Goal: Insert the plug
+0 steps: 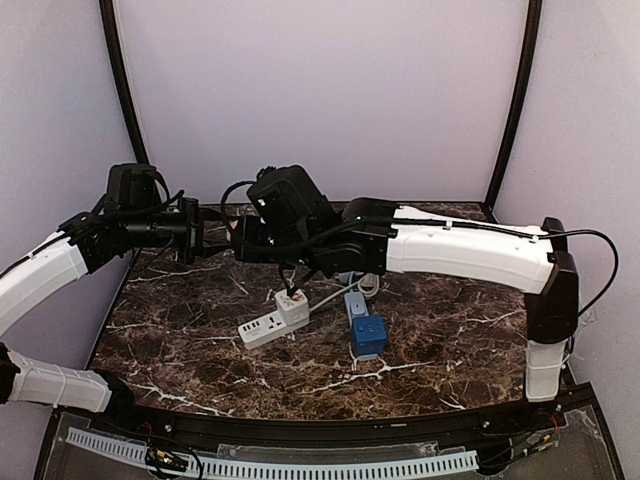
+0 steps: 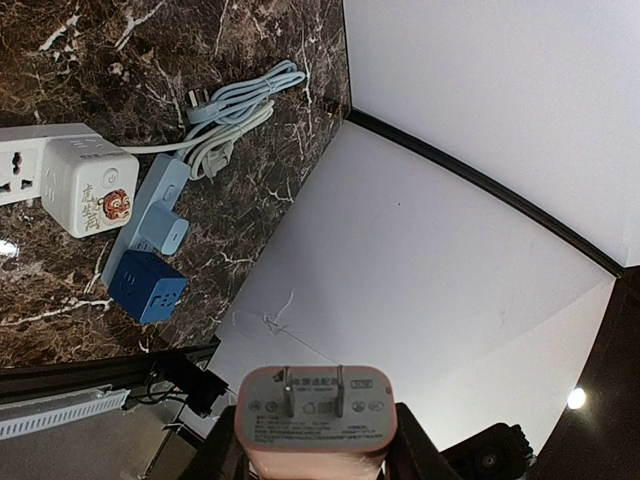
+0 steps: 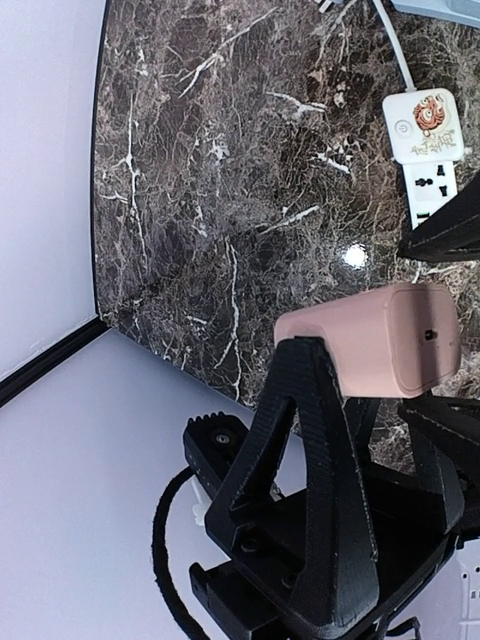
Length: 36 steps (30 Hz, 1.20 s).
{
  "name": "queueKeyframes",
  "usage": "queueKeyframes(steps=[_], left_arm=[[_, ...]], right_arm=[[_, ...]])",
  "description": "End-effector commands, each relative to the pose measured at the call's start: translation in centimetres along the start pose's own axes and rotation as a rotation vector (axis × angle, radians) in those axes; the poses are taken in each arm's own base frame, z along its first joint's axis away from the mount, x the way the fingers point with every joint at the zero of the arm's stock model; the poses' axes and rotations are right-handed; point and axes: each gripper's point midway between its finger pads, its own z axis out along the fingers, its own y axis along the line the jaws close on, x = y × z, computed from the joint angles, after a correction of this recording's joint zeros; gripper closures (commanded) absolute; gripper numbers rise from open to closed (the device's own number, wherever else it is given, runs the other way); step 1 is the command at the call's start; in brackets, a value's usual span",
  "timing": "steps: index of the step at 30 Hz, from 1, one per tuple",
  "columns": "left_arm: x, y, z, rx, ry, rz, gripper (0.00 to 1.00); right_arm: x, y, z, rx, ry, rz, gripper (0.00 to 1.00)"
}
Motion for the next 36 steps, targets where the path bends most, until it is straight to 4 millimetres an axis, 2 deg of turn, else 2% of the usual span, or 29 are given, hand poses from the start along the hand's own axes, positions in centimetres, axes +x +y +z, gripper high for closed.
queueKeyframes(steps=[1, 7, 17, 23, 26, 28, 29, 30, 31, 32, 33, 35, 36], left_arm=[[0.6, -0.5, -0.2, 0.017, 0.021, 0.01, 0.99], [0.8, -0.5, -0.2, 0.016, 0.029, 0.011, 0.99], [0.9, -0.5, -0.2, 0.019, 0.034, 0.01, 0.99], [0.8, -0.5, -0.3, 0.03, 0.032, -0.001, 0.99], [0.8, -0.3, -0.3, 0.031, 0.034, -0.004, 0.97], [0.8, -0.2, -0.2, 0.041, 0.038, -0.01, 0.82], [0.9, -0.5, -0.2, 0.055, 0.043, -0.008, 0.67], [0.9, -0.3, -0.2, 0.055, 0.043, -0.01, 0.6], [0.9, -0.2, -0.2, 0.054, 0.046, -0.003, 0.47], [1.0, -0.1, -0.3, 0.052, 0.048, 0.0, 0.41], [1.0, 0.2, -0.3, 0.04, 0.049, 0.01, 0.25], [0.9, 0.9, -0.6, 0.019, 0.039, 0.037, 0.09], [1.0, 1.2, -0.8, 0.014, 0.036, 0.049, 0.05]], right_arm=[[-0.7, 0.0, 0.3, -0.002, -0.008, 0.007, 0.56], [-0.8, 0.1, 0.5, -0.008, -0.007, 0.006, 0.59], [-0.4, 0.2, 0.9, -0.012, 0.006, 0.013, 0.7], [-0.3, 0.2, 1.0, -0.014, 0.009, 0.017, 0.83], [-0.2, 0.1, 1.0, -0.014, 0.013, 0.02, 0.98], [-0.1, 0.1, 1.0, -0.013, 0.015, 0.026, 1.0], [-0.1, 0.0, 0.9, -0.013, 0.015, 0.029, 1.0], [-0.1, -0.1, 0.8, -0.012, 0.015, 0.032, 1.0], [-0.2, -0.2, 0.6, -0.009, 0.014, 0.034, 1.0], [-0.3, -0.3, 0.3, -0.004, 0.011, 0.035, 1.0], [-0.4, -0.5, 0.0, 0.0, 0.008, 0.037, 1.0], [-0.6, -1.0, -0.6, 0.012, 0.004, 0.04, 1.0], [-0.7, -1.4, -1.1, 0.021, -0.001, 0.044, 1.0]])
